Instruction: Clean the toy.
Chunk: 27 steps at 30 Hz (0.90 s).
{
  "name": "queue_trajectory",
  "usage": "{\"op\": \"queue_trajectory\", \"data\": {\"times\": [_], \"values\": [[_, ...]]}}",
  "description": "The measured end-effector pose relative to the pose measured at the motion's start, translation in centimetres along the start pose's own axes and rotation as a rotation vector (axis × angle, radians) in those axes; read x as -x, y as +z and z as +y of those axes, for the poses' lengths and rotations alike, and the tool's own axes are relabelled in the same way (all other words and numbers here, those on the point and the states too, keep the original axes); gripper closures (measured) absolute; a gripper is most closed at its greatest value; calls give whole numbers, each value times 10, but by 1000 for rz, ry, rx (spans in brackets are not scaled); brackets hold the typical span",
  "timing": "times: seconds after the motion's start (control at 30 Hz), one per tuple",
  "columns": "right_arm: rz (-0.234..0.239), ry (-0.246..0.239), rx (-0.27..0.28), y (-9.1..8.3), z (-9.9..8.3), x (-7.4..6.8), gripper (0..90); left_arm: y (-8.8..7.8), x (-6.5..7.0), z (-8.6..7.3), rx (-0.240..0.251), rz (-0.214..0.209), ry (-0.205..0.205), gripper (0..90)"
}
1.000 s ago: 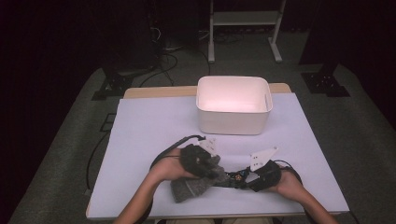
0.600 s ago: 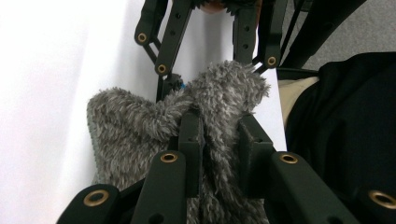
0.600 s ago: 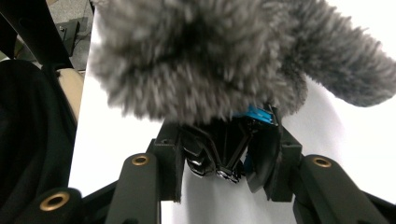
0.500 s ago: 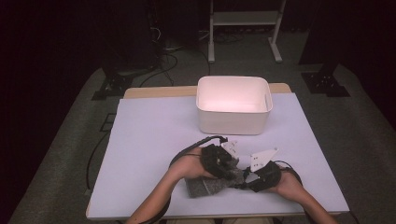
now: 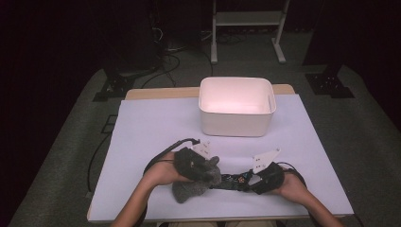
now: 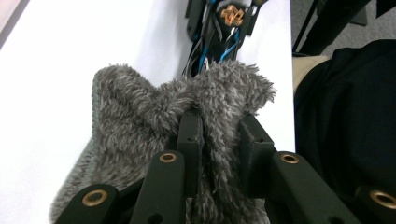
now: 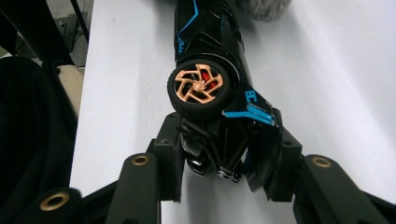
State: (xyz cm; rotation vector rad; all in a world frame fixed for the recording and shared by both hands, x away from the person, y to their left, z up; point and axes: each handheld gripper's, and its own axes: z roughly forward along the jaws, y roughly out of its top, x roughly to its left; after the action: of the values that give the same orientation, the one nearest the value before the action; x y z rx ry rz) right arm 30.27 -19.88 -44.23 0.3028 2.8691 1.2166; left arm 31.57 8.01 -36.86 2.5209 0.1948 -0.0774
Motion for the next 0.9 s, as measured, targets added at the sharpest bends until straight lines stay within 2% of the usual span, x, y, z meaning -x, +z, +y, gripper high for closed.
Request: {"op": "queue_trajectory", "data": {"times": [0.07, 0.2, 0.33, 0.6, 0.8, 0.9], "values": [[1, 2, -10, 0, 1, 0, 562, -3, -1, -8, -10, 14, -15, 739], [2, 1, -37, 0, 5, 0, 554, -4, -2, -20, 18, 0, -40, 737], [7, 10, -41, 0, 12, 2, 498, -2, -3, -23, 35, -15, -43, 738], [15, -52, -121, 9, 43, -2, 462, 1, -3, -24, 55, -28, -47, 738], [24, -112, -179, 25, 66, -5, 471, 2, -4, -29, 80, -45, -56, 737], [26, -124, -214, 32, 74, -6, 472, 2, -4, -31, 94, -52, -66, 737]]}}
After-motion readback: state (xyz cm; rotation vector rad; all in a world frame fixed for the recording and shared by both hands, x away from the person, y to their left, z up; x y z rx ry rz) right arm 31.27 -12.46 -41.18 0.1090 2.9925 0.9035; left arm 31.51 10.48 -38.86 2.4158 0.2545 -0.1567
